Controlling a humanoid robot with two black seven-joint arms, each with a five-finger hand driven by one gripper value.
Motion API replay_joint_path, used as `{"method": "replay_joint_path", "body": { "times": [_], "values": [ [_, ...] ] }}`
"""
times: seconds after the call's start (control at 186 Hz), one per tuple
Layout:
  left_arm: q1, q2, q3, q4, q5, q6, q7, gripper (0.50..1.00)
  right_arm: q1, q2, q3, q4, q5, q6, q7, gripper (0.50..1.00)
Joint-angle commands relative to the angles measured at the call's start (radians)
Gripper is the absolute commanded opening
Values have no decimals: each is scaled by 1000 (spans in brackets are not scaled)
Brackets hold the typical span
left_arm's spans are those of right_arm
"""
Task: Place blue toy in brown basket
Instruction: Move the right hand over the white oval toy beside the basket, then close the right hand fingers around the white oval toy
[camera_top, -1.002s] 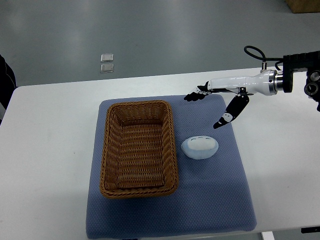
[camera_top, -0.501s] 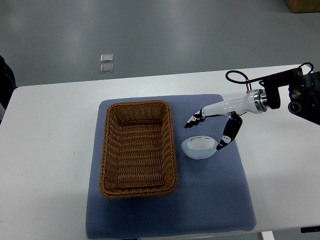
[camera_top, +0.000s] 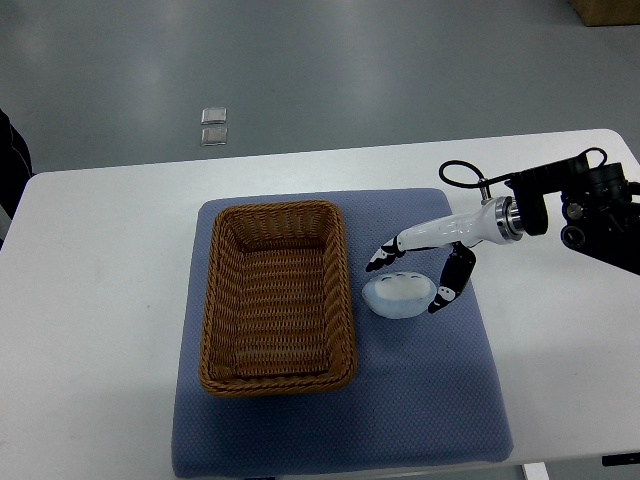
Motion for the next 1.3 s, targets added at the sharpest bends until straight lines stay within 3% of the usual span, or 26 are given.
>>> {"method": "replay_joint_path", "body": {
  "times": [0.0, 0.264, 0.388, 0.62, 0.717, 0.857, 0.986, 1.293],
  "values": [
    [0, 0, 0, 0, 0, 0, 0, 1000, -20, 1, 0, 0, -1, -9, -1, 874],
    [0, 0, 0, 0, 0, 0, 0, 1000, -26, -4, 0, -1, -1, -23, -1, 866],
    [0, 0, 0, 0, 0, 0, 0, 1000, -29, -2, 0, -1, -1, -25, -1, 795],
    [0, 0, 0, 0, 0, 0, 0, 1000, -50, 1, 0, -1, -1, -37, -1, 756],
    [0, 0, 0, 0, 0, 0, 0, 1000, -53, 10, 0, -1, -1, -37, -1, 717],
    [0, 0, 0, 0, 0, 0, 0, 1000, -53, 10, 0, -1, -1, -36, -1, 580],
    [0, 0, 0, 0, 0, 0, 0, 1000, -46, 9, 0, -1, -1, -36, -1, 511],
    [0, 0, 0, 0, 0, 0, 0, 1000, -18, -11, 14, -1, 1, -34, -1, 500]
  ]
}}
